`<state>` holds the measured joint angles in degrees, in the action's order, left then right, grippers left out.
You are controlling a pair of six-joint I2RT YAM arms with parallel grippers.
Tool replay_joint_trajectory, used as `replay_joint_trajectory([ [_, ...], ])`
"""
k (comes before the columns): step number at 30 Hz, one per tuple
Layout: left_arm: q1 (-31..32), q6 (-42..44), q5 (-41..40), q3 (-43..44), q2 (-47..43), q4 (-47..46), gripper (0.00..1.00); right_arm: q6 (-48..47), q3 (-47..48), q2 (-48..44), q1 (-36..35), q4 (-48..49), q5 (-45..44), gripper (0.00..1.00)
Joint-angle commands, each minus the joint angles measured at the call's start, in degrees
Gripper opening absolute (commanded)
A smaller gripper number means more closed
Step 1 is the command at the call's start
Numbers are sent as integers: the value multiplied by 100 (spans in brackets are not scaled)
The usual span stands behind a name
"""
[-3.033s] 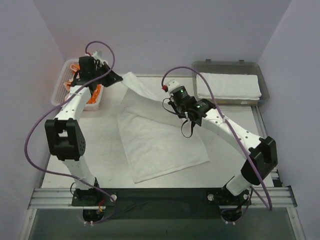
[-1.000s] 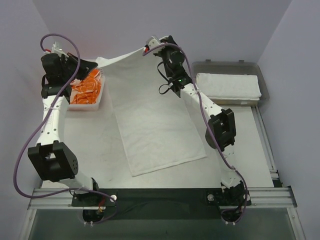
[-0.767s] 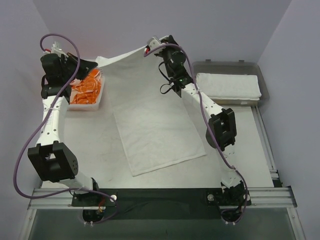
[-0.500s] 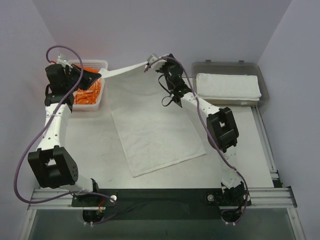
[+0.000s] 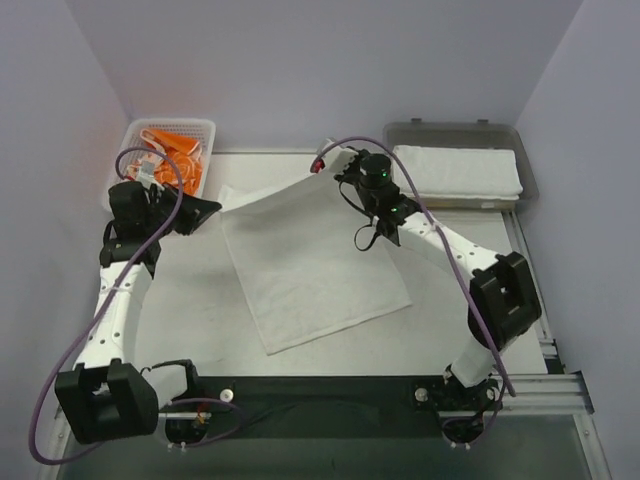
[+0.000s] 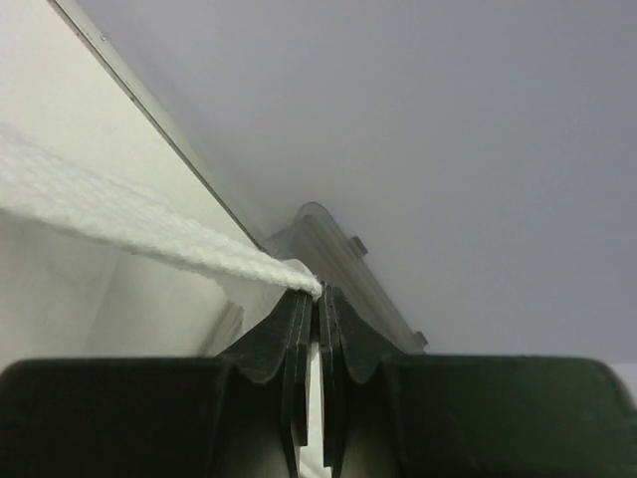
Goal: Fold and stack the towels
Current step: Fold the towel
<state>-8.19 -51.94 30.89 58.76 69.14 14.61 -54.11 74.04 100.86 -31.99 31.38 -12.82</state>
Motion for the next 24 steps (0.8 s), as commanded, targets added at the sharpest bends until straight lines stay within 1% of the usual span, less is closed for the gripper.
replay_joint_trajectory([
  [1, 141, 88, -329, -547, -786, 287, 0, 435, -337, -838, 114, -982, -880, 0],
  [2, 203, 123, -365, -698, -893, 410, 0, 514, -520, -1118, 88, -1384, -906, 0],
  [4, 378, 281, -452, -996, -1138, 717, 0, 681, -697, -1366, 0, -1791, -1029, 0],
  [6, 563, 413, -488, -1147, -1367, 928, 0, 831, -925, -1726, -70, -2415, -1126, 0],
  [10, 766, 396, -672, -1578, -1859, 1323, 0, 1471, -1312, -2201, -509, -3433, -1424, 0],
  [11, 931, 413, -699, -1718, -1956, 1429, 0, 1630, -1392, -2350, -589, -3767, -1521, 0],
  [13, 1003, 413, -734, -1850, -2203, 1745, 0, 2025, -1542, -2422, -755, -4207, -1566, 0],
  [14, 1038, 378, -751, -2016, -2282, 1843, 0, 2497, -1533, -2404, -774, -4801, -1461, 0],
  [16, 1178, 282, -769, -2236, -2466, 2001, 0, 2895, -1672, -2361, -809, -5210, -1364, 0],
  [17, 1214, 133, -769, -2499, -2511, 2002, 0, 3097, -1769, -2343, -826, -5386, -1216, 0],
  [19, 1310, -43, -857, -2781, -2625, 1976, 0, 3195, -2059, -2308, -818, -5449, -1101, 0],
  [21, 1355, -70, -1014, -3010, -2704, 1984, 0, 3240, -2122, -2150, -835, -5650, -925, 0],
  [24, 1390, -79, -1199, -3116, -2722, 2054, 0, 3170, -2157, -1886, -879, -5879, -924, 0],
])
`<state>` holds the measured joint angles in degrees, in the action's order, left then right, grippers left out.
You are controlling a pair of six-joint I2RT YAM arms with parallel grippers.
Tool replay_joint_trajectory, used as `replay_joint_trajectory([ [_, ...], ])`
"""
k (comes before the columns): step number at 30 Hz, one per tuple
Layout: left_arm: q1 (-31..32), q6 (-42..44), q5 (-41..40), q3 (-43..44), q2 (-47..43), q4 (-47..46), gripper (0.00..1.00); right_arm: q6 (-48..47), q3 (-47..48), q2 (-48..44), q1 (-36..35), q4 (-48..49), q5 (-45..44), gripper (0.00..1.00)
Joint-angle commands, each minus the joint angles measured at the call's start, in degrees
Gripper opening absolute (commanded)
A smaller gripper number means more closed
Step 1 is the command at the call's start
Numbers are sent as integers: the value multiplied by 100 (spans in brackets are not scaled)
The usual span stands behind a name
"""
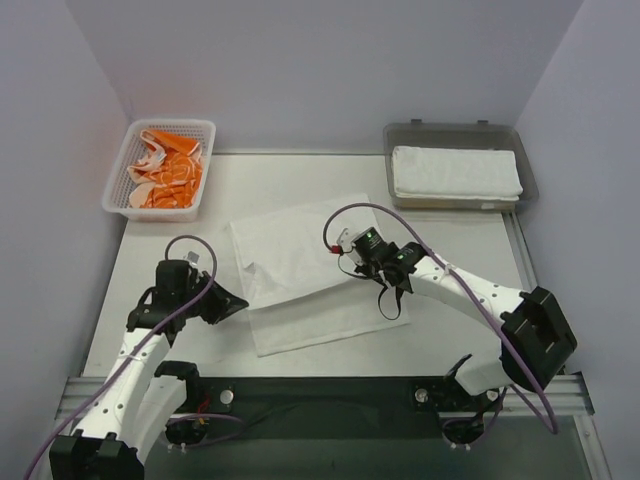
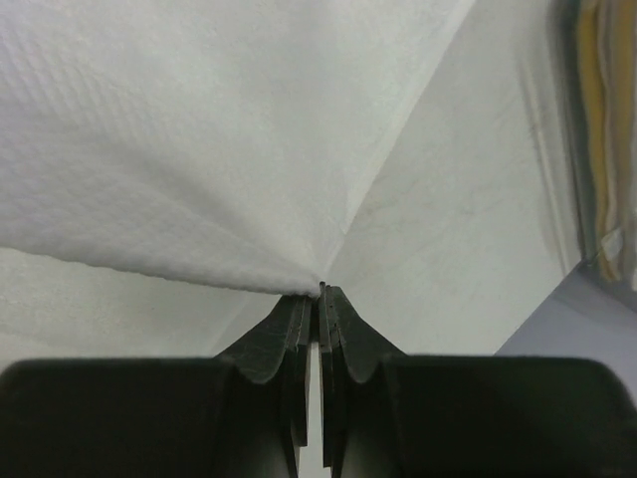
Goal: Fold and stack the towels
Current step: Fold the towel
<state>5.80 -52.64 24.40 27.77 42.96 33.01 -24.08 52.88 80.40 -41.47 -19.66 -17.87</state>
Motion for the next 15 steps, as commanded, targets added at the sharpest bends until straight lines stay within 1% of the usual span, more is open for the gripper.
replay_joint_trajectory([
  [1, 17, -9, -603, -43, -95, 214, 0, 132, -50, 282, 69, -854, -411, 0],
  [5, 70, 96, -875, -166, -68, 197, 0, 78, -111, 554, 52, -925, -244, 0],
  [9, 166, -61, -806, -500, 80, -14, 0, 131, -112, 827, -54, -996, 134, 0],
  [10, 210, -114, -797, -561, 133, -206, 0, 166, -94, 880, -115, -1013, 282, 0],
  [12, 263, -229, -823, -650, 387, -496, 0, 193, 2, 1056, -159, -1101, 459, 0],
  [15, 360, -290, -832, -554, 845, -691, 0, 237, 108, 1293, -256, -1285, 635, 0],
])
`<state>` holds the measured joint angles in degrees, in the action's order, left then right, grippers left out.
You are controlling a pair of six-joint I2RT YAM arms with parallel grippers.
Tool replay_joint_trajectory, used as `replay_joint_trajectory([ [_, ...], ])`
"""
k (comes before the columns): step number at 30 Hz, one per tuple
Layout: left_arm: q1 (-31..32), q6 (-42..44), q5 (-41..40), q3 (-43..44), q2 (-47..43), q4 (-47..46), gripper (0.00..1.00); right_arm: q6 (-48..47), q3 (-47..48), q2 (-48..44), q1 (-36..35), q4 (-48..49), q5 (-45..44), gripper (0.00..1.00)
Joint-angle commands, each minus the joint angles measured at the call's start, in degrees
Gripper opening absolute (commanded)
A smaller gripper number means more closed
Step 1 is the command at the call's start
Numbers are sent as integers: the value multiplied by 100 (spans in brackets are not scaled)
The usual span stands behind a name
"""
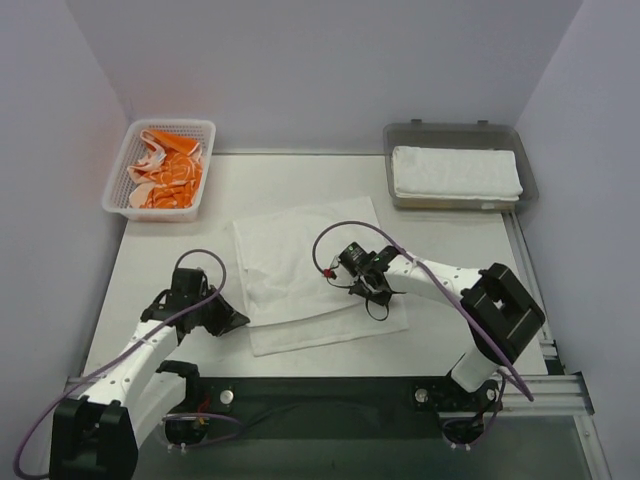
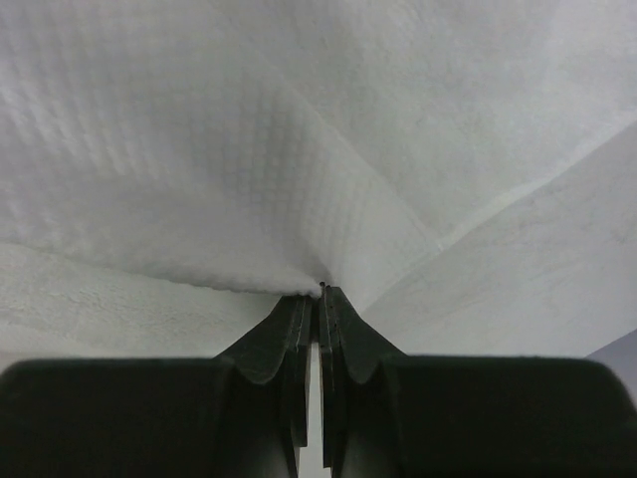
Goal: Fold and stack the towels
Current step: Fold the towel
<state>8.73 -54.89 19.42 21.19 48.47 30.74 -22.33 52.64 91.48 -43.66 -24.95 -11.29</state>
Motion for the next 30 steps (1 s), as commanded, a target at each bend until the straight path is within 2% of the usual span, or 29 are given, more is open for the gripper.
replay_joint_trajectory([
  [1, 215, -48, -368, 157, 391, -499, 0, 62, 176, 255, -37, -844, -40, 0],
  [5, 541, -100, -588, 175, 558, -499, 0, 53, 141, 511, -46, -898, -84, 0],
  [8, 551, -223, -729, 17, 585, -771, 0, 88, 228, 704, -37, -880, 21, 0],
  [11, 542, -154, -1000, 183, 988, -1026, 0, 123, 404, 924, -46, -898, 74, 0],
  [17, 454, 338, -1336, 1509, 2936, -1193, 0, 220, 922, 1275, -46, -898, 118, 0],
  [22, 59, 795, -1151, 2669, 3932, -1080, 0, 334, 1564, 1670, -2, -898, -4, 0],
  [26, -56, 1199, -993, 3285, 3978, -728, 0, 317, 1758, 1619, 50, -898, -329, 0],
  [30, -100, 1402, -949, 3418, 3416, -438, 0, 238, 1820, 1259, 103, -906, -593, 0],
])
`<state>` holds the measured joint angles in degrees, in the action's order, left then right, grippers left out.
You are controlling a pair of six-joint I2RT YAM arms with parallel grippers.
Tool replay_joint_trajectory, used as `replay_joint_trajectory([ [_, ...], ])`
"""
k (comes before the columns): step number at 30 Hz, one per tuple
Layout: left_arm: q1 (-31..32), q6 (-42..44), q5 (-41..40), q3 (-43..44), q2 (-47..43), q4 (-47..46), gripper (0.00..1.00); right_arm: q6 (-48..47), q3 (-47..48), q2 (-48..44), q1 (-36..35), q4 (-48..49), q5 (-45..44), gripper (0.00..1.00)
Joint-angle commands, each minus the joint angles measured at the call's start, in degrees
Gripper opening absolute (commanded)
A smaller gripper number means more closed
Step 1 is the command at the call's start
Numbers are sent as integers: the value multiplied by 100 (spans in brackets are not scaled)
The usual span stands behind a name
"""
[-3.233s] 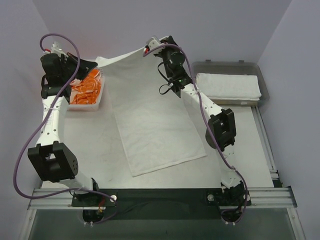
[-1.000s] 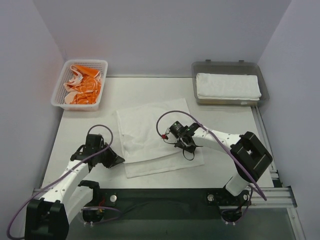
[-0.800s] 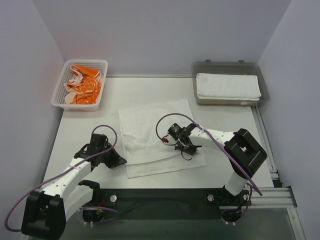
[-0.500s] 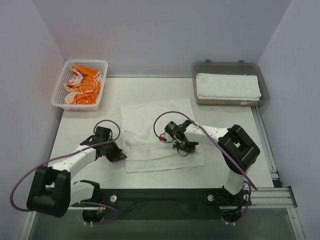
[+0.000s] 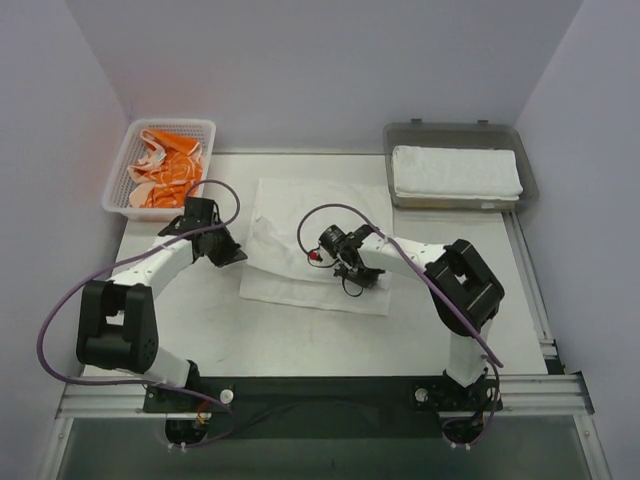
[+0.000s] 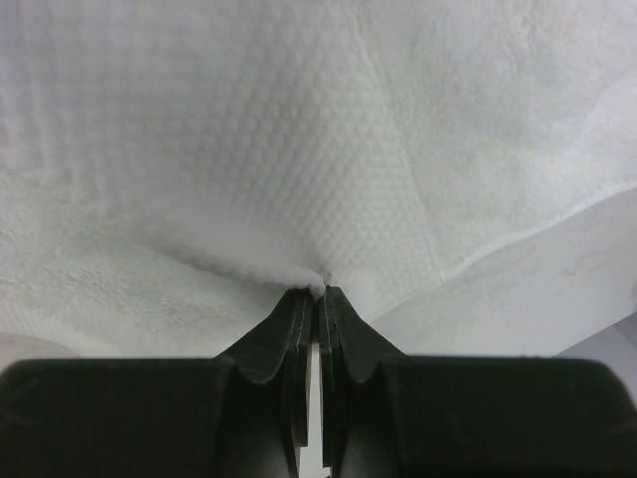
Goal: Fold and stack the towels
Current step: Fold the towel
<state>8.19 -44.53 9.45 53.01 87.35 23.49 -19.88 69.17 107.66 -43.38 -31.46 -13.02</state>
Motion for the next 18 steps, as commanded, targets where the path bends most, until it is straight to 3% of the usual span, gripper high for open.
replay_joint_trajectory([
  [1, -54, 401, 48, 253, -578, 340, 0, -25, 176, -542, 75, -290, -482, 0],
  [10, -124, 402, 57, 499, -1677, 982, 0, -174, 255, -1658, -22, -870, -966, 0],
  [18, -107, 296, 144, -228, -2214, 1070, 0, 168, 115, -1994, -312, -1494, -782, 0],
])
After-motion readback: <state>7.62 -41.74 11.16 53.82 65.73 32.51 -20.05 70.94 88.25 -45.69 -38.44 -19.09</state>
